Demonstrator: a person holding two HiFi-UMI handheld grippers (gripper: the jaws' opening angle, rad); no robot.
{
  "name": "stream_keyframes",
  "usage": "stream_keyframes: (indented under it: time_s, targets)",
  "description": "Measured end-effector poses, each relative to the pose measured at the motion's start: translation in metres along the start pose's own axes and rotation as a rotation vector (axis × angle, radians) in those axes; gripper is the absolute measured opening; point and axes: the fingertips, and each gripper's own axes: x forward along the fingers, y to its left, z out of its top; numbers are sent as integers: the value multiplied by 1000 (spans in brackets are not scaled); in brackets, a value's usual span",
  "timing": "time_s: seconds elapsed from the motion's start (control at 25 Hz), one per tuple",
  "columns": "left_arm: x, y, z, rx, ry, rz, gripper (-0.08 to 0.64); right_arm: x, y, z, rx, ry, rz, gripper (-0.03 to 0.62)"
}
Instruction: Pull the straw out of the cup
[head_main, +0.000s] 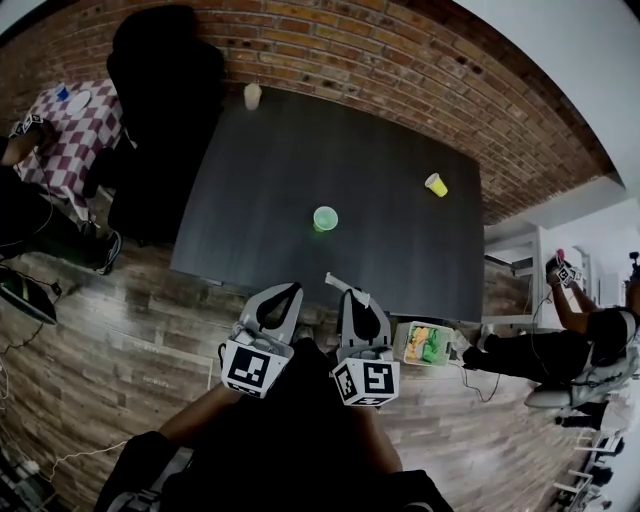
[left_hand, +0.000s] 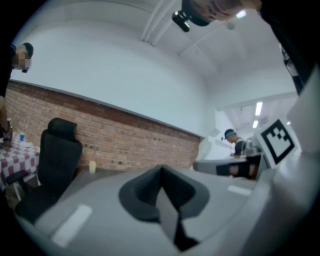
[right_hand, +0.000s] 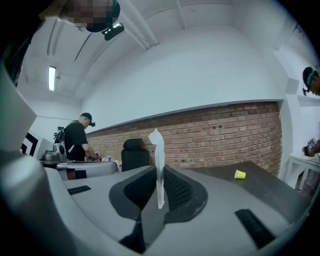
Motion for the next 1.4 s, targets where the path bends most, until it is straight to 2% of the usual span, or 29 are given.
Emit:
stream_keyframes:
  time_s: [0.28,0.88,1.4]
  targets:
    - [2,4,13,10,-48,21,5,-1,6,7,-13,-5,27,43]
    - [8,-1,4,17,-11,40,5,-2,5,6,6,-16,81,43]
    - [22,-16,-1,26,8,37,5,-7,-13,6,11,-15,89,40]
